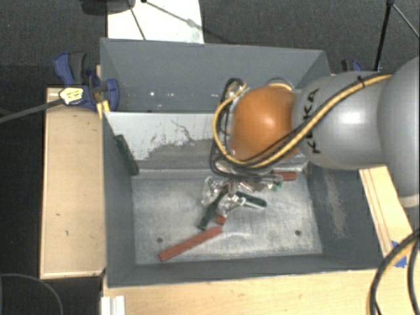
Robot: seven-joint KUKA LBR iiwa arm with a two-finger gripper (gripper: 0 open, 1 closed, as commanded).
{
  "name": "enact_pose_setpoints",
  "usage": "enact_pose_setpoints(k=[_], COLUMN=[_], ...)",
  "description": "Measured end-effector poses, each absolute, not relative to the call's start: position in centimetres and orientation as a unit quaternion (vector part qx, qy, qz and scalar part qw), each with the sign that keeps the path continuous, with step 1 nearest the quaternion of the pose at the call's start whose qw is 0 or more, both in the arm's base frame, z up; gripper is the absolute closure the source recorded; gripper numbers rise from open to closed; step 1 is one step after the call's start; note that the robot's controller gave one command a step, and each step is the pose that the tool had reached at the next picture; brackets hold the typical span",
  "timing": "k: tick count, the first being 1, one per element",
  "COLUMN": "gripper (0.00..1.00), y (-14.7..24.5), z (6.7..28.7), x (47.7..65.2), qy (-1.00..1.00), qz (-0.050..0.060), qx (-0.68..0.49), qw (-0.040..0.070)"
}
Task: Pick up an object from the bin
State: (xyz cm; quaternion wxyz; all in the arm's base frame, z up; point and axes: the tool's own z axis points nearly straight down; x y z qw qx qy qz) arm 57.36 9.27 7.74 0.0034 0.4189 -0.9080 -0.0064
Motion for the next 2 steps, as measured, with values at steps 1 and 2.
enact_pose_setpoints(k=[1, 2], gripper=[1.0, 1.0], y=[9.3, 9.3], z=[8.0, 9.4], x=[57.3, 57.2], qy=[-0.908, -0.908], qz=[-0.006, -0.004], qx=[0.419, 0.42], qw=[0.003, 0.0])
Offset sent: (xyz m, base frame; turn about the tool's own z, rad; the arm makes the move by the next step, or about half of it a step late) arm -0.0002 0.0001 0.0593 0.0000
